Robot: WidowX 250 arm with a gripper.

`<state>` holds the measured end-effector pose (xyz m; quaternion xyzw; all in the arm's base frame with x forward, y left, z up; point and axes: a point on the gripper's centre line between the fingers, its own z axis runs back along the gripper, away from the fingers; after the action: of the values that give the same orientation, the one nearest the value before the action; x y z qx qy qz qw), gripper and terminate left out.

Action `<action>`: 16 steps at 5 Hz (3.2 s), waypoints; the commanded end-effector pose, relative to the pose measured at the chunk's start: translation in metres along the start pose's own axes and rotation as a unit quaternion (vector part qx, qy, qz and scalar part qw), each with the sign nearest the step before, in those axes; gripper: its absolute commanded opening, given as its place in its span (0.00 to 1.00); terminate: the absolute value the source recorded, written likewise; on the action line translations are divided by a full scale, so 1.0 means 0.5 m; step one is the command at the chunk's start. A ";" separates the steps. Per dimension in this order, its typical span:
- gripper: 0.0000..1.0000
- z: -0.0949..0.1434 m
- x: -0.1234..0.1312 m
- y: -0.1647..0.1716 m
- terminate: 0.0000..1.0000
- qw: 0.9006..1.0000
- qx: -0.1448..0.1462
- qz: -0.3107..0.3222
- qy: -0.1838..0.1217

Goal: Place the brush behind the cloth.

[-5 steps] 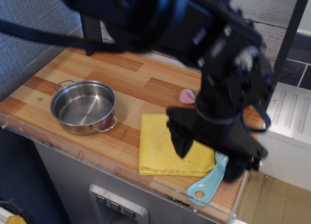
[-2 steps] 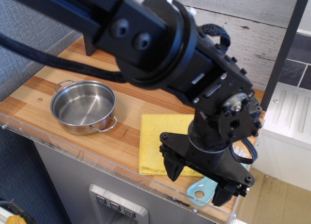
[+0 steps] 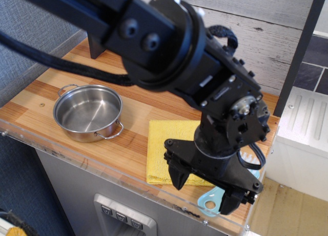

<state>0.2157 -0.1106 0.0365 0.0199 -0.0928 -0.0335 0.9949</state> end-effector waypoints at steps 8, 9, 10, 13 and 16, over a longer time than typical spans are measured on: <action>0.00 -0.040 0.021 -0.024 0.00 1.000 -0.010 0.010 -0.002; 0.00 0.002 0.049 -0.023 0.00 0.999 -0.014 0.011 -0.041; 0.00 0.055 0.070 -0.005 0.00 0.997 -0.006 0.020 -0.074; 0.00 0.156 0.113 0.119 0.00 0.987 0.019 0.107 -0.122; 0.00 0.105 0.215 0.285 0.00 0.967 0.053 0.223 -0.110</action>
<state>0.3246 0.0184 0.0951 0.0520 -0.1793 0.1916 0.9635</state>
